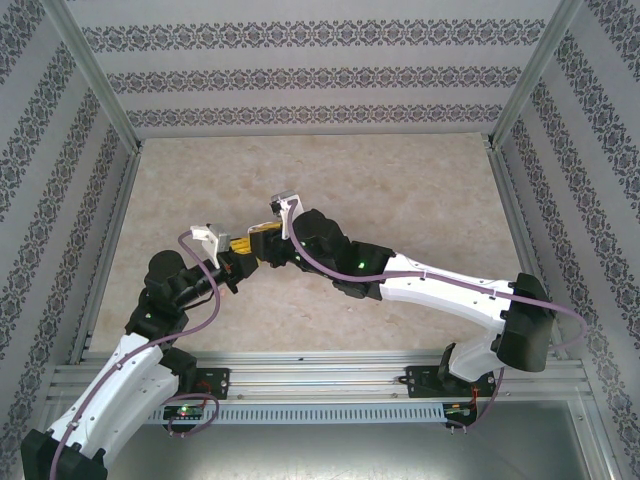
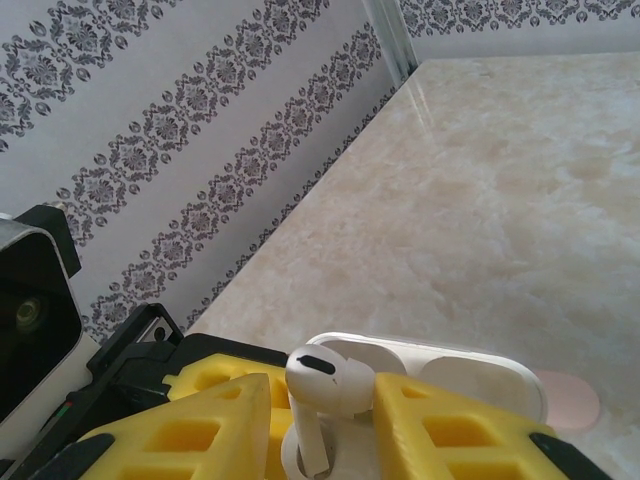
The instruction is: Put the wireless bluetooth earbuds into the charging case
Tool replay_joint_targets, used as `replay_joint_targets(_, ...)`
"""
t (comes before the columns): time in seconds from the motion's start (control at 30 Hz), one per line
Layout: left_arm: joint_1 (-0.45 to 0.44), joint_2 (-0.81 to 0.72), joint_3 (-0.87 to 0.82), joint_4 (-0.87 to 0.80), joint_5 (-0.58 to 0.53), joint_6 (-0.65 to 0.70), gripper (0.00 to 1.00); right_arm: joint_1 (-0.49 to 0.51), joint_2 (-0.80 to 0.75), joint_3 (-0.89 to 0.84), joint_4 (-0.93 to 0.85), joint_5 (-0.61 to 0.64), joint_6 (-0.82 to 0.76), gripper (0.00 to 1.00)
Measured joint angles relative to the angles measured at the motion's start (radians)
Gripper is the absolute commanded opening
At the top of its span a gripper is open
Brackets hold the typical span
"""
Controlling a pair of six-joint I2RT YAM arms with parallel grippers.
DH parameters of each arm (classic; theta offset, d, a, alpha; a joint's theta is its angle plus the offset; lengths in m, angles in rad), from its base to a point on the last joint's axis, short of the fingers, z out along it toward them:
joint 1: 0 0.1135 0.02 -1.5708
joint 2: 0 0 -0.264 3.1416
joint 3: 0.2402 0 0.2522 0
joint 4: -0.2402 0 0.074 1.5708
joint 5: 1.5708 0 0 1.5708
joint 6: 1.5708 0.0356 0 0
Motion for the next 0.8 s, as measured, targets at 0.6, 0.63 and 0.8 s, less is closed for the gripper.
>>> replay_joint_targets(0.6, -0.001, 0.01, 0.0, 0.0, 0.004, 0.06, 0.0, 0.0, -0.026, 0.002, -0.058, -0.005, 0.024, 0.45)
replay_joint_targets(0.63, -0.001, 0.01, 0.0, 0.0, 0.005, 0.063, 0.0, 0.0, -0.026, 0.005, -0.065, -0.005, 0.027, 0.45)
replay_joint_targets(0.8, -0.001, 0.011, 0.0, 0.001, 0.02, 0.093, 0.0, -0.003, -0.045, 0.017, -0.106, -0.036, 0.06, 0.45)
